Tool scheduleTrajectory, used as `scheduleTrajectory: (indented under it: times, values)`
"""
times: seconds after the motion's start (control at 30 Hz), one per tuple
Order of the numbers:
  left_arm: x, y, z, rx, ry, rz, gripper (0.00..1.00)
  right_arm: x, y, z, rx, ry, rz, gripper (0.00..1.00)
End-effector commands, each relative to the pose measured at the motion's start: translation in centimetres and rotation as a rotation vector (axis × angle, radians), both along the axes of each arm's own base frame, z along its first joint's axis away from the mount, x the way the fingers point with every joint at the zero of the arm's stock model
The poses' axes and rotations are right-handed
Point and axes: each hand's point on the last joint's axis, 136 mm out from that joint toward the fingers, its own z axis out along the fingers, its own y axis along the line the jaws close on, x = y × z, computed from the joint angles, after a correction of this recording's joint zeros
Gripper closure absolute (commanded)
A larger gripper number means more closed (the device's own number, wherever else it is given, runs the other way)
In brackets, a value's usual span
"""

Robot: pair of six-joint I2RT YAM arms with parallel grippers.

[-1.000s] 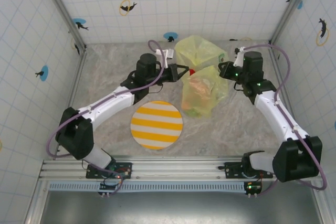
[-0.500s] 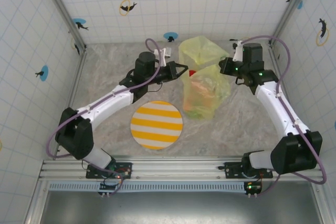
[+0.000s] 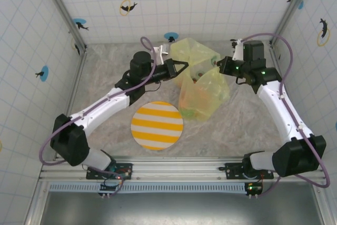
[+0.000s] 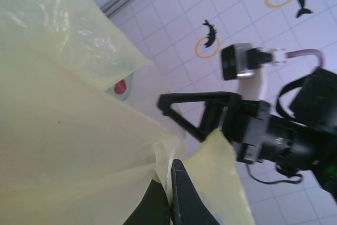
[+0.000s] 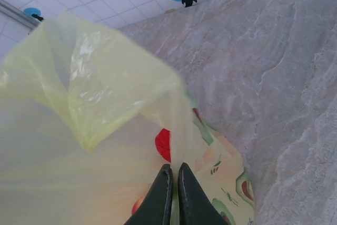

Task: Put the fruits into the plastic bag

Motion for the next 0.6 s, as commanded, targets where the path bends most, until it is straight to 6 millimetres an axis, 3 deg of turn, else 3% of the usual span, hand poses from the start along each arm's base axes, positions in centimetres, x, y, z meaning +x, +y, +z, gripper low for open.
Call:
scheduleTrajectory:
  times: [0.0,0.13,0.23,0.57]
  values:
    - [2.0,0.6,-3.2,0.051,0.035,0.044,1.00,1.2,0.0,-0.9,-0.012,0.000,-0.012,0.91]
    - [2.8,1.1,-5.8,0.107,0.059,0.065,0.96,1.7,-0.3,-2.9,-0.050,0.033,-0.020,0.91]
    - [3.0,1.6,-6.1,0.140,0.041,0.086,0.89,1.8,-0.7,-2.7,-0.064,0.020,-0.024,0.90]
    - [3.3,4.8,-3.0,0.229,-0.126,0.178,0.34,1.9,-2.0,2.9,-0.058,-0.124,-0.042,0.57]
